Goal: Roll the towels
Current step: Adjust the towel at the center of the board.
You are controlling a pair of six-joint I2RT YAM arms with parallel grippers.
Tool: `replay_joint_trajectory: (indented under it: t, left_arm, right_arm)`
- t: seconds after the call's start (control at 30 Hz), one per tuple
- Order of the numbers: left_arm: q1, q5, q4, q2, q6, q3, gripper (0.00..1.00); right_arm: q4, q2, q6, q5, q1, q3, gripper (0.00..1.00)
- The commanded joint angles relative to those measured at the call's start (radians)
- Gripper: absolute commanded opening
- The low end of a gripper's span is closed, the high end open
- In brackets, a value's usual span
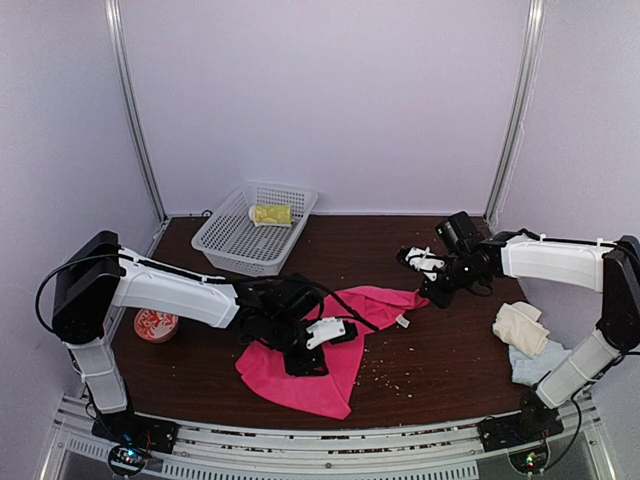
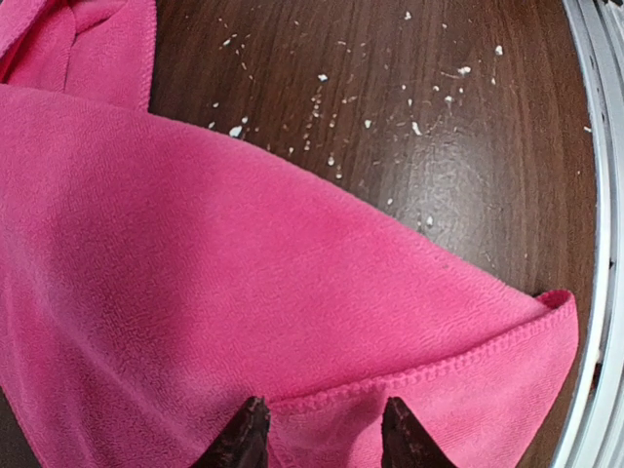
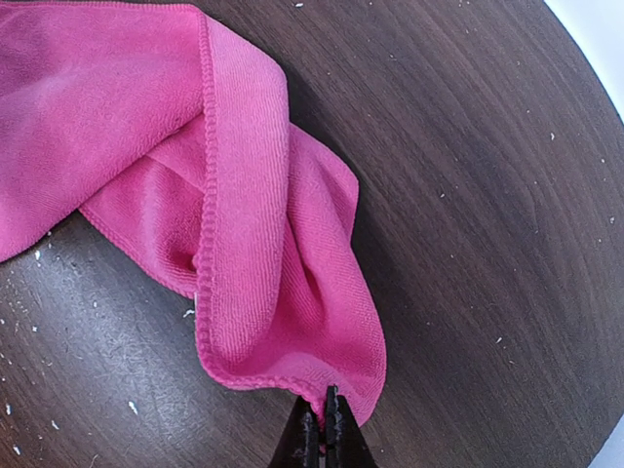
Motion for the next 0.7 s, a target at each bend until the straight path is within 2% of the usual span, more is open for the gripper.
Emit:
replay_joint_trajectory:
  t: [0.0,0.23,0.67]
  left_arm:
    - [-0.007,-0.028,0.004,-0.018,0.119,-0.005,0.41]
    - [-0.007,-0.081,-0.03,0.015,0.182,0.022,0.39]
    - [-0.007,-0.033,-0.027,0.031,0.193,0.038,0.13]
  right_arm:
    - [0.017,-0.009,0.014,-0.02,-0.004,-0.012,0.0]
    - [0.014,-0.007,0.013,-0.023,-0.004,-0.015,0.0]
    - [0.011,0.011,0.01,-0.023,-0.004,-0.014,0.0]
